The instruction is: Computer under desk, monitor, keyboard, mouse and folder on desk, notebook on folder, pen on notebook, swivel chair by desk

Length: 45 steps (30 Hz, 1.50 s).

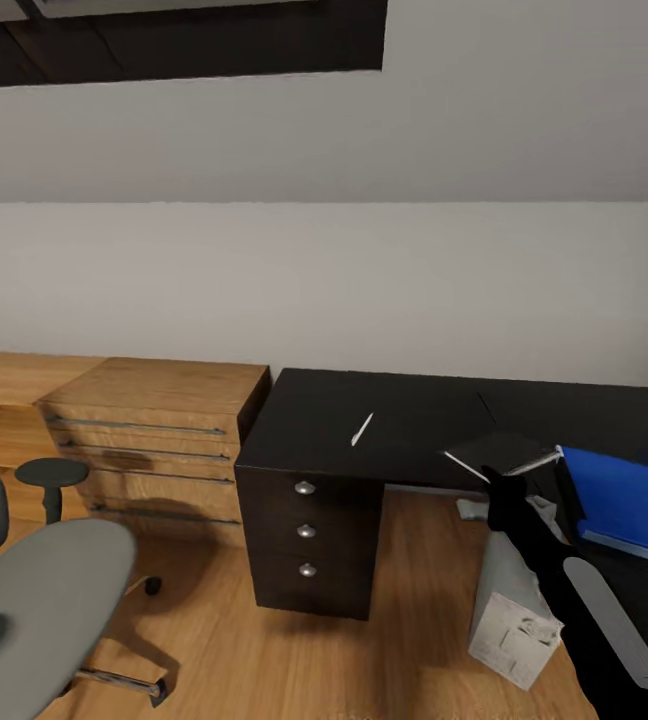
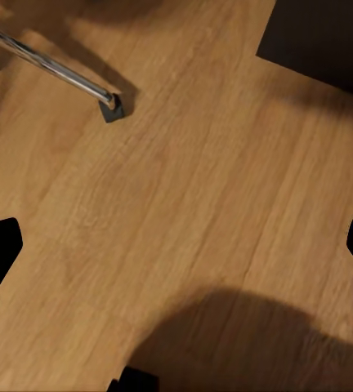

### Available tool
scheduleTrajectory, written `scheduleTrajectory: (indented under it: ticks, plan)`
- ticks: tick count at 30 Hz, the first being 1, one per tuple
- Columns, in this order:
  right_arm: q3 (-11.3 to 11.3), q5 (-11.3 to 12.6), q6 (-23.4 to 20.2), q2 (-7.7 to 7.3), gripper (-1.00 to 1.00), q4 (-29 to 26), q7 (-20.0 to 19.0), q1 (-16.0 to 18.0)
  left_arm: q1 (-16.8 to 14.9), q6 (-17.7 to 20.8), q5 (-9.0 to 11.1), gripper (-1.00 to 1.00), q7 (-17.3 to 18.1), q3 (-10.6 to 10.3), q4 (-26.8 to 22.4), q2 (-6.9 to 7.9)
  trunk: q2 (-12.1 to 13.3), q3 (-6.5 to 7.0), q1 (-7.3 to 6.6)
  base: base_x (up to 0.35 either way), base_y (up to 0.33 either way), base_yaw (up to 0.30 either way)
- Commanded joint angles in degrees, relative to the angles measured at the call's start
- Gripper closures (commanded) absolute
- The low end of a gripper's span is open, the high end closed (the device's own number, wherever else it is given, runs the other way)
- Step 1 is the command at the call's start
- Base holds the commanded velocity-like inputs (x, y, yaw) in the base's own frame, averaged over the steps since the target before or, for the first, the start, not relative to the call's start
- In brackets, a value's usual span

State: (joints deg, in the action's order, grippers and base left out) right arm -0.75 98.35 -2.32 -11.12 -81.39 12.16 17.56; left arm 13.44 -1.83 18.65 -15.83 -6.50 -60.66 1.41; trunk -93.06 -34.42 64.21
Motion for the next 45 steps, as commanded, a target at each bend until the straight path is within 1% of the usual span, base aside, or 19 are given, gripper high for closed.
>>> scheduleTrajectory:
  ticks: [1, 2, 13, 16, 26, 37, 38, 45]
  plan:
    - [-0.5, 0.4, -0.2, 0.0, 1.0, -0.1, 0.3, 0.0, 0.0, -0.2, 0.6, -1.0, -0.4, -0.3, -0.1, 0.08, 0.0, -0.11, 0.0, 0.0, 0.0, -0.211]
    - [-1.4, 0.4, -0.2, -0.01, 1.0, -0.1, 0.6, 0.1, 0.0, -0.2, 0.6, -1.0, -0.4, -0.3, -0.1, 0.08, 0.0, -0.17, 0.0, 0.0, 0.0, -0.211]
    - [-5.7, 0.3, -0.2, -0.04, 1.0, 0.1, 2.1, 0.0, 0.0, -0.3, 0.6, -1.0, -0.4, -0.3, 0.0, 0.08, 0.0, -0.85, 0.0, 0.0, 0.0, -0.211]
    - [-7.3, 0.2, -0.2, -0.04, 1.0, 0.2, 2.2, 0.0, 0.0, -0.3, 0.6, -1.0, -0.4, -0.3, 0.5, 0.08, 0.0, -1.04, 0.0, 0.0, -0.009, -0.211]
    - [-7.8, -0.1, -0.1, -0.13, 1.0, 0.1, 2.0, 0.0, 0.0, -0.5, 0.5, -1.0, -0.4, -0.3, 1.1, 0.08, 0.0, -1.64, 0.0, 0.0, -0.038, -0.198]
    - [-7.9, -0.2, -0.2, -0.29, 1.0, -0.1, 1.8, 0.1, -0.1, -0.5, 0.5, -1.0, -0.4, -0.3, 1.3, 0.08, 0.0, -1.73, 0.0, 0.0, -0.001, -0.024]
    - [-8.9, -0.2, 0.0, -0.33, 1.0, -0.2, 1.9, 0.0, 0.0, -0.7, 0.5, -1.0, -0.4, -0.3, 1.4, 0.04, 0.0, -1.73, 0.0, 0.107, -0.1, 0.0]
    - [-9.6, -0.2, 0.0, -0.39, 1.0, -0.2, 1.9, 0.0, 0.0, -1.1, 0.4, -1.0, -0.4, -0.3, 1.5, 0.0, 0.0, -1.73, 0.0, 0.209, -0.167, 0.0]
